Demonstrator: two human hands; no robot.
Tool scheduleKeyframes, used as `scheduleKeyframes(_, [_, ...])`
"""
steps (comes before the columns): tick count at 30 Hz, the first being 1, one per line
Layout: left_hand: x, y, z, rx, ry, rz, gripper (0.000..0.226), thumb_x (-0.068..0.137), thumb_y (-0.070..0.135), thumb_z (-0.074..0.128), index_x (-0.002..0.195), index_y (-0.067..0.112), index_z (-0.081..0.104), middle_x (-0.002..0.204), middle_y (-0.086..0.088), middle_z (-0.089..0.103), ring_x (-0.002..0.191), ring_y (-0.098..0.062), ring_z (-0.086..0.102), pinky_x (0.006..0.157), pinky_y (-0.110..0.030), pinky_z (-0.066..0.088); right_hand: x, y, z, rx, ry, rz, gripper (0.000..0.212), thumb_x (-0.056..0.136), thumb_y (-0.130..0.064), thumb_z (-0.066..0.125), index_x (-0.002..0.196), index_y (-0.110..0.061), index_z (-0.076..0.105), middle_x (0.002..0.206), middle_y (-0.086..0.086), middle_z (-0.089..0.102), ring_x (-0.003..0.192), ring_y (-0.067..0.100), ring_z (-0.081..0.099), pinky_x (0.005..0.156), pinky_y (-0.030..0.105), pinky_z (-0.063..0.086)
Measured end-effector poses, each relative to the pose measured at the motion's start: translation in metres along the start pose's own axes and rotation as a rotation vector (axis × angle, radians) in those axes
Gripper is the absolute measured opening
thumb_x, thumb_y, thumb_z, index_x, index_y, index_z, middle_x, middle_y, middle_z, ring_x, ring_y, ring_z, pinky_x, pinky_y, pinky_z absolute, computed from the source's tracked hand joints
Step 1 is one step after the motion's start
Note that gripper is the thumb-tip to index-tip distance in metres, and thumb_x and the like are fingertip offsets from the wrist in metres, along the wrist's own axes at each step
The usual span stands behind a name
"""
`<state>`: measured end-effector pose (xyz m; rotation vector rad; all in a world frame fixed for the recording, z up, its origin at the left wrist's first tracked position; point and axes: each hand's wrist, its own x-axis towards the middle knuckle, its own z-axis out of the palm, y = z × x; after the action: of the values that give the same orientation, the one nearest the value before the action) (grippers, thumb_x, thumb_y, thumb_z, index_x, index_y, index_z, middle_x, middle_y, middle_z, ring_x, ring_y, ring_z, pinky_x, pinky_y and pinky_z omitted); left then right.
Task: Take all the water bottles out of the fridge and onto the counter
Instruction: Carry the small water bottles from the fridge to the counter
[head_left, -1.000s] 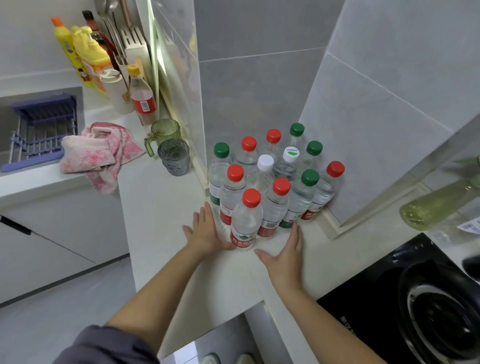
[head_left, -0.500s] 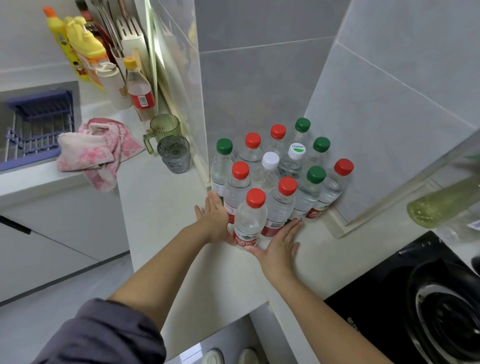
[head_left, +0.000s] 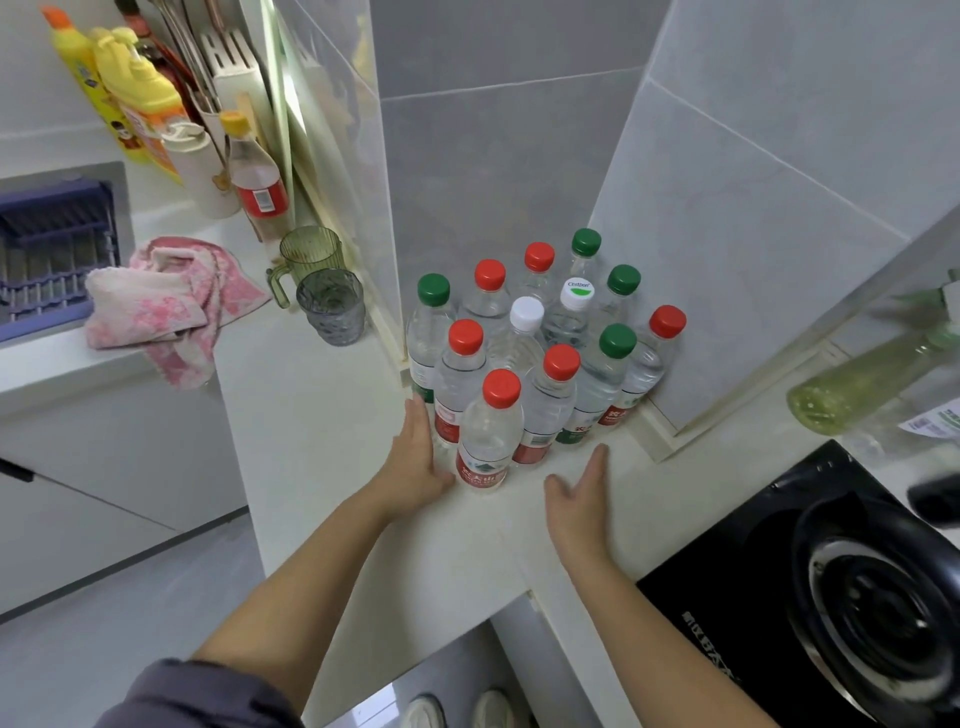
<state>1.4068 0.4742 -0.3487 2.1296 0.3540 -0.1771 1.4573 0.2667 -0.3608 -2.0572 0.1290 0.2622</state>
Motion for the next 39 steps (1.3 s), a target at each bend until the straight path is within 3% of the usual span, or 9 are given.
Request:
scheduleKeyframes(2, [-0.006,0.003,0.008,-0.233,0.127,-0.037,0.086,0.095,0.008,0.051,0.153,0.013,-0.014,0.161,0.004,-0.01,0.149,-0.011,-0.003,0.114,-0.018,0.002,0.008,-0.006,-0.002,0.157,0.127,0.071,0.068,0.098,-0.005,0.042,0.157,-0.008,0.009,0.165,0.008,0.01,0.151,0.019,0.014,0.121,0.029,0.012])
scheduleKeyframes(5, [0.001,0.013,0.021,-0.513,0.399,-0.132,0.062,0.105,0.032,0.035,0.156,0.02,0.002,0.162,0.012,0.007,0.138,0.012,0.011,0.107,-0.009,0.011,0.021,-0.019,0.007,0.365,0.276,0.081,0.059,0.102,-0.012,0.034,0.158,-0.016,0.013,0.164,0.003,0.017,0.149,0.018,0.022,0.121,0.037,0.019])
scheduleKeyframes(8, [0.021,0.032,0.025,-0.725,0.553,-0.028,0.049,0.101,0.039,0.031,0.149,0.034,0.024,0.145,0.034,0.031,0.118,0.031,0.031,0.093,0.004,0.027,0.03,-0.033,0.026,0.588,0.388,0.013,0.058,0.102,-0.017,0.034,0.157,-0.021,0.018,0.161,-0.003,0.025,0.146,0.012,0.028,0.117,0.027,0.025])
scheduleKeyframes(12, [0.041,0.042,0.032,-0.932,0.654,0.013,0.042,0.088,0.05,0.033,0.128,0.043,0.046,0.125,0.034,0.054,0.117,0.014,0.048,0.099,-0.014,0.039,0.04,-0.047,0.047,0.795,0.514,-0.112,0.062,0.094,-0.019,0.032,0.155,-0.015,0.024,0.16,0.0,0.029,0.145,0.013,0.032,0.12,0.035,0.026])
scheduleKeyframes(16, [0.047,0.04,0.035,-1.143,0.596,0.053,0.092,0.074,0.079,0.052,0.143,0.019,0.043,0.142,-0.003,0.052,0.134,-0.02,0.047,0.115,-0.044,0.032,0.047,-0.055,0.058,0.924,0.587,-0.155,0.063,0.093,-0.019,0.03,0.155,-0.013,0.023,0.161,0.003,0.028,0.146,0.016,0.031,0.121,0.042,0.026])
scheduleKeyframes(24, [0.051,0.042,0.034,-1.219,0.574,0.02,0.115,0.056,0.089,0.057,0.145,0.018,0.039,0.145,-0.005,0.048,0.136,-0.023,0.043,0.117,-0.046,0.029,0.051,-0.059,0.063,1.01,0.627,-0.169,0.062,0.093,-0.024,0.033,0.154,-0.017,0.027,0.158,0.002,0.034,0.141,0.016,0.04,0.117,0.04,0.033])
scheduleKeyframes(31, [0.058,0.032,0.04,-1.218,0.611,0.068,0.071,0.079,0.067,0.042,0.135,0.024,0.046,0.137,0.002,0.054,0.129,-0.017,0.049,0.114,-0.042,0.034,0.054,-0.055,0.065,1.009,0.62,-0.16,0.063,0.092,-0.025,0.032,0.155,-0.022,0.027,0.157,0.0,0.036,0.14,0.014,0.041,0.117,0.039,0.034])
scheduleKeyframes(35, [0.053,0.036,0.035,-1.186,0.624,0.038,0.072,0.079,0.064,0.04,0.138,0.023,0.045,0.139,-0.001,0.054,0.13,-0.019,0.05,0.112,-0.04,0.037,0.051,-0.052,0.061,0.921,0.599,-0.151,0.064,0.091,-0.022,0.031,0.155,-0.021,0.025,0.16,0.001,0.03,0.145,0.016,0.032,0.12,0.044,0.027])
scheduleKeyframes(39, [0.042,0.039,0.031,-1.016,0.638,-0.081,0.066,0.091,0.051,0.033,0.147,0.017,0.033,0.15,-0.005,0.042,0.138,-0.021,0.04,0.116,-0.038,0.029,0.043,-0.047,0.052,0.826,0.552,-0.105,0.063,0.093,-0.021,0.031,0.155,-0.02,0.022,0.16,-0.002,0.028,0.144,0.011,0.031,0.119,0.03,0.027])
